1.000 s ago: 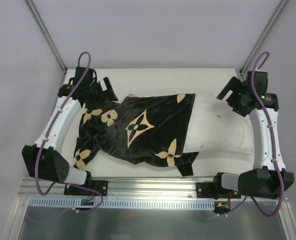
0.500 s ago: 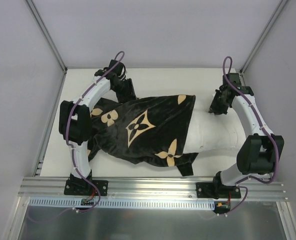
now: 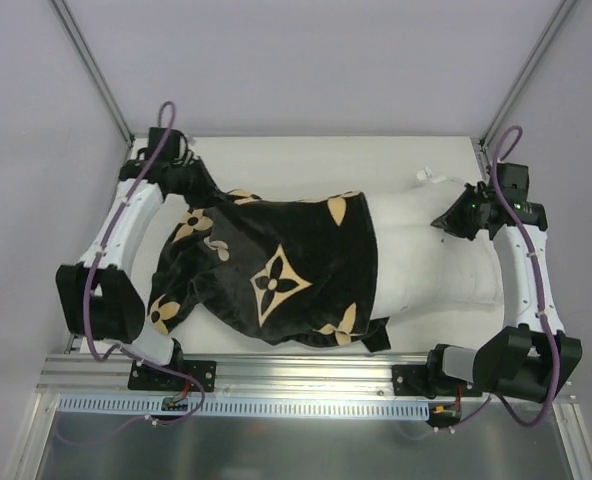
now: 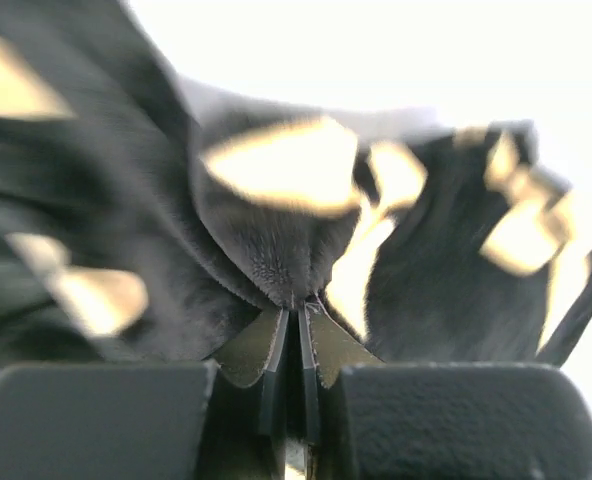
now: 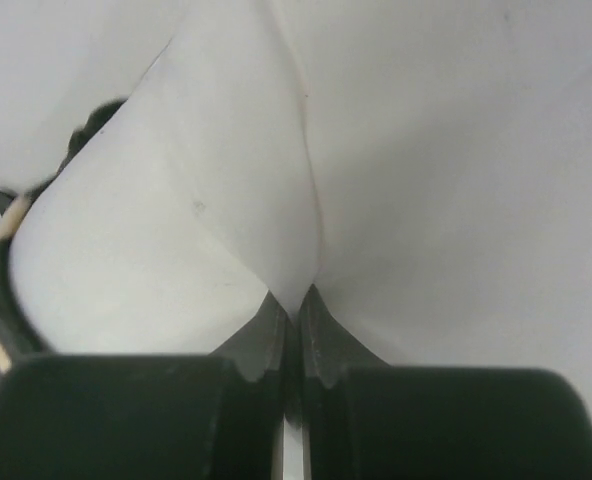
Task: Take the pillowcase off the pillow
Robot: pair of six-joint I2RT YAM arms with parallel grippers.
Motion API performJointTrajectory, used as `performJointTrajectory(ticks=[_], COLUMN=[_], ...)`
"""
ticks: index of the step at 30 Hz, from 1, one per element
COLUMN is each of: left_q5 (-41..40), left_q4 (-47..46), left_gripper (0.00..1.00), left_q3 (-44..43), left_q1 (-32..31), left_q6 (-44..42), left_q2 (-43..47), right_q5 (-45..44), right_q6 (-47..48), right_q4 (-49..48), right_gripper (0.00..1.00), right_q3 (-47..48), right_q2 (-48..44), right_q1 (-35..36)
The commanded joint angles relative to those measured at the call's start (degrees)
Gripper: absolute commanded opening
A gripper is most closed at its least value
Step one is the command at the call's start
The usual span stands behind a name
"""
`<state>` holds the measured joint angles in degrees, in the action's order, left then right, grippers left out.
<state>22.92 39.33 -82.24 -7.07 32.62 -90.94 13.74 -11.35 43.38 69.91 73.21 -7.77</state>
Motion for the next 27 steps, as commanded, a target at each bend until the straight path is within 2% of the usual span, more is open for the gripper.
performJointTrajectory(ticks=[1, 5, 12, 16, 19, 23, 24, 25, 26, 27], left_q5=[-6.48, -4.91, -2.62, -4.10, -6.30, 0.88, 3.60, 4.32, 4.50, 3.11], left_q4=[0.22, 0.22, 0.39, 0.66, 1.01, 0.22, 0.22, 0.22, 0.22, 0.31], left_gripper=[0.00, 0.00, 0.00, 0.00, 0.00, 0.00, 0.02, 0.20, 0.33, 0.50], left_q3=[2.52, 2.87, 1.73, -1.34, -3.19, -3.90, -4.07, -4.16, -4.07, -4.07], left_q1=[9.60, 17.94, 28.15, 29.57, 29.83, 29.22, 28.44, 26.34, 24.84, 23.00], left_q6=[-0.10, -0.45, 0.69, 1.04, 1.48, -0.01, -0.97, -2.98, -4.05, -6.15], left_q2=[10.24, 14.90, 17.72, 15.89, 13.25, 10.17, 9.82, 9.55, 9.64, 10.33], right_q5=[-2.75, -2.31, -2.05, -1.70, -0.47, 1.64, 2.95, 3.22, 3.66, 3.49], right_q6=[0.10, 0.37, -3.23, -7.00, -7.28, -6.49, -6.40, -6.05, -5.53, -4.39], right_q4=[-0.05, 0.13, 0.22, 0.31, 0.39, -0.65, -1.18, -1.19, -0.84, -0.49], right_gripper=[0.01, 0.01, 0.01, 0.01, 0.01, 0.01, 0.01, 0.01, 0.09, 0.25], right_q3=[-1.00, -1.53, -3.99, -4.17, -3.99, -4.25, -4.34, -3.82, -3.29, -2.51], right_q2=[-4.56, -6.41, -10.80, -13.70, -13.62, -13.18, -13.35, -13.27, -13.18, -13.01], right_q1=[-7.69, -11.47, -18.67, -22.98, -22.99, -22.90, -22.56, -21.25, -20.19, -19.05])
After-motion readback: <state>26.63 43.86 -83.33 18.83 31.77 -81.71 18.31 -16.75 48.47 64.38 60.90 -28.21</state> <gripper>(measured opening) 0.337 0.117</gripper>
